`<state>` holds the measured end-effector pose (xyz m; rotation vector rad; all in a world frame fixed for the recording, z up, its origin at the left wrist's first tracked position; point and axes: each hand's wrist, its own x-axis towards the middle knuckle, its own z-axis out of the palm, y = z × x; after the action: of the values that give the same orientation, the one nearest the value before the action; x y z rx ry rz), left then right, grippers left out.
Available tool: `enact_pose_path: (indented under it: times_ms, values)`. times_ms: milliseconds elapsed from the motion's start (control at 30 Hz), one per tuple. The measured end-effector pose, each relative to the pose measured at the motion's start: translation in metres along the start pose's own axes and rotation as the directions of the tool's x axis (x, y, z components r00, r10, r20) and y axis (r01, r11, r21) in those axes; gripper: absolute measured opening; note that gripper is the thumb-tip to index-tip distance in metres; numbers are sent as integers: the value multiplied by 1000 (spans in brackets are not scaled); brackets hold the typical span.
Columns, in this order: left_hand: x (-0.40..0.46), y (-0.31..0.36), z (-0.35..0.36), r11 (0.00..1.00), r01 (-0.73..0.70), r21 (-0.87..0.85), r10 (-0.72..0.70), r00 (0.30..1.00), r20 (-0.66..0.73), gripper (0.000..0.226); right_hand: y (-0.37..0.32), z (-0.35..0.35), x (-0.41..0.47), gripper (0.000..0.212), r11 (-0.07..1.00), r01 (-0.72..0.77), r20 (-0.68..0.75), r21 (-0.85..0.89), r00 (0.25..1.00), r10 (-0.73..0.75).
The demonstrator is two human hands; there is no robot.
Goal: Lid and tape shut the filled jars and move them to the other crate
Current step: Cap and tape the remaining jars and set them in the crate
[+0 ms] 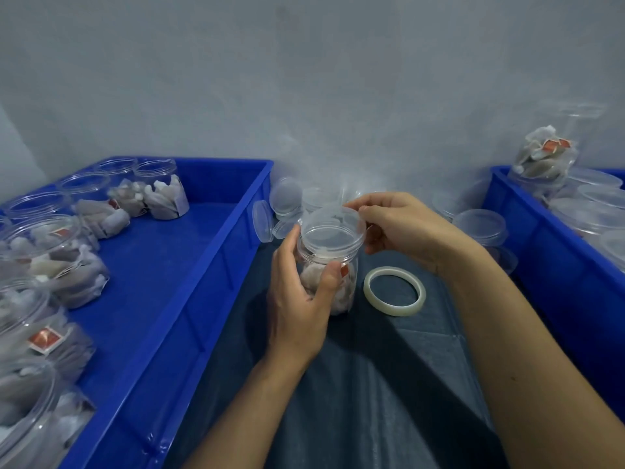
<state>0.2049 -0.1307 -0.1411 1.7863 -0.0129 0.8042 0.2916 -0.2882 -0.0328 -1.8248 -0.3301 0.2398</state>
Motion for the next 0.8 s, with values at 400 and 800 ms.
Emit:
enact_pose_path:
  times_ms: [400, 800]
  values:
    - [2, -2, 1, 995, 18, -97, -19, 1000, -9, 64, -1, 8, -4, 25, 898, 208, 70, -389, 978, -196]
    - [1, -1, 1, 994, 51, -93, -52, 999, -5, 68, -6, 6, -8, 27, 792, 292, 197, -536, 956, -219]
